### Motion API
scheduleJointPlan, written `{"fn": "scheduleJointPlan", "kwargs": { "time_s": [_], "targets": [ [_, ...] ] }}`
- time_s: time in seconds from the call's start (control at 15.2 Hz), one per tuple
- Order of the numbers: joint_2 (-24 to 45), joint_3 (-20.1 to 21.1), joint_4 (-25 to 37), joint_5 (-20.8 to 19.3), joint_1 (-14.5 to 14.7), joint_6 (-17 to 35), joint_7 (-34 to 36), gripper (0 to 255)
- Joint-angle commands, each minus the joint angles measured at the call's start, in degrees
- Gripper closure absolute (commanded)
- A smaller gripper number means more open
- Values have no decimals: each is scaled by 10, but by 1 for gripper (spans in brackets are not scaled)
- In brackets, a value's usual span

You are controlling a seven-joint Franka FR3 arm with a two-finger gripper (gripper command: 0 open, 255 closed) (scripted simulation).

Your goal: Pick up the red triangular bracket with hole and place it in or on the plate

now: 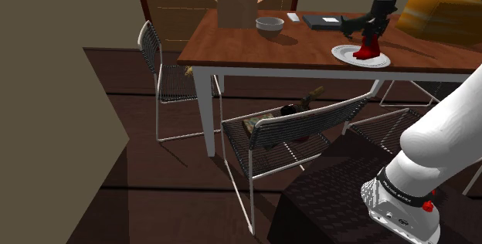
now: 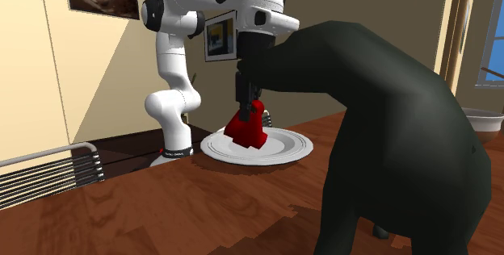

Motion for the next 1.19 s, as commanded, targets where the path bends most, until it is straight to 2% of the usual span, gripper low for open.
{"fn": "scheduleJointPlan", "kwargs": {
  "time_s": [0.0,0.07,0.4,0.66,1.12],
  "targets": [
    [0,0,0,0,0,0,0,255],
    [0,0,0,0,0,0,0,0],
    [0,0,0,0,0,0,0,0],
    [16,0,90,7,0,-75,-6,0],
    [16,0,90,7,0,-75,-6,0]
  ]
}}
